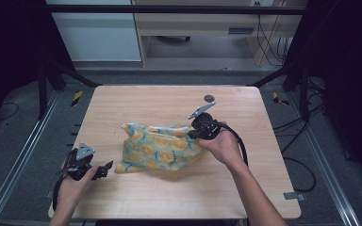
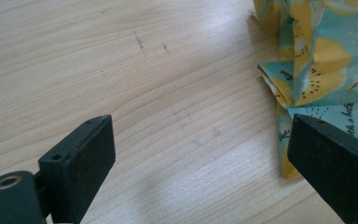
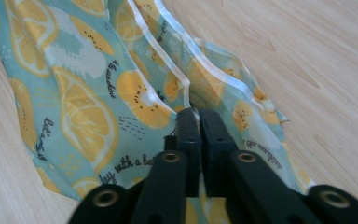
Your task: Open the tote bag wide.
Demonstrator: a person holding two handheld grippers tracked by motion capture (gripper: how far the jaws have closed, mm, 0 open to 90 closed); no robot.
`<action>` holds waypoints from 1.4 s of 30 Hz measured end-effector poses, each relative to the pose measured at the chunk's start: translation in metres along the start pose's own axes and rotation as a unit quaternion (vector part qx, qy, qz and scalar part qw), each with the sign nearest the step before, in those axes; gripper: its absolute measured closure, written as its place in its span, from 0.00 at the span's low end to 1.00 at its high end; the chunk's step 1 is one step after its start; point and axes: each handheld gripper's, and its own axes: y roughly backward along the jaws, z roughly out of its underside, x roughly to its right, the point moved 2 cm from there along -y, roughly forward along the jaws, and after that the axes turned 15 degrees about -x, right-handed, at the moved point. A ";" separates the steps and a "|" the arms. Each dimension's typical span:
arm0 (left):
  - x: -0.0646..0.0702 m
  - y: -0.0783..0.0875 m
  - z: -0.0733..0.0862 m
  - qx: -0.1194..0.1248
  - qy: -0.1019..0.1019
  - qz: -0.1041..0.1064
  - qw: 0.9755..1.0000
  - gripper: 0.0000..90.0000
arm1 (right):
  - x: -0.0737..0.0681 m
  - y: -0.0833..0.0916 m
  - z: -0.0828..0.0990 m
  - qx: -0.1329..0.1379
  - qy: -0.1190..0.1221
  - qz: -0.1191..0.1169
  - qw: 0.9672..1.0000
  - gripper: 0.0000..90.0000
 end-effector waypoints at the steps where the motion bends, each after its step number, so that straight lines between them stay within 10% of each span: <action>1: 0.000 0.000 0.000 -0.001 0.000 0.000 1.000 0.08 | 0.000 0.000 0.001 0.004 -0.001 -0.002 1.000 1.00; 12: 0.002 0.001 -0.001 0.001 -0.006 0.000 1.000 0.08 | -0.006 0.019 0.010 0.058 0.000 -0.011 0.998 1.00; 23: 0.010 0.014 -0.004 0.030 -0.012 0.005 0.999 0.11 | -0.045 0.048 0.041 0.141 0.029 -0.045 0.989 1.00; 31: 0.013 0.039 -0.017 0.082 -0.010 0.032 0.996 0.16 | -0.064 0.037 0.070 0.157 0.035 -0.071 0.984 1.00; 42: 0.026 0.055 -0.060 0.081 -0.059 0.037 0.994 0.21 | -0.076 0.017 0.084 0.144 0.047 -0.079 0.985 1.00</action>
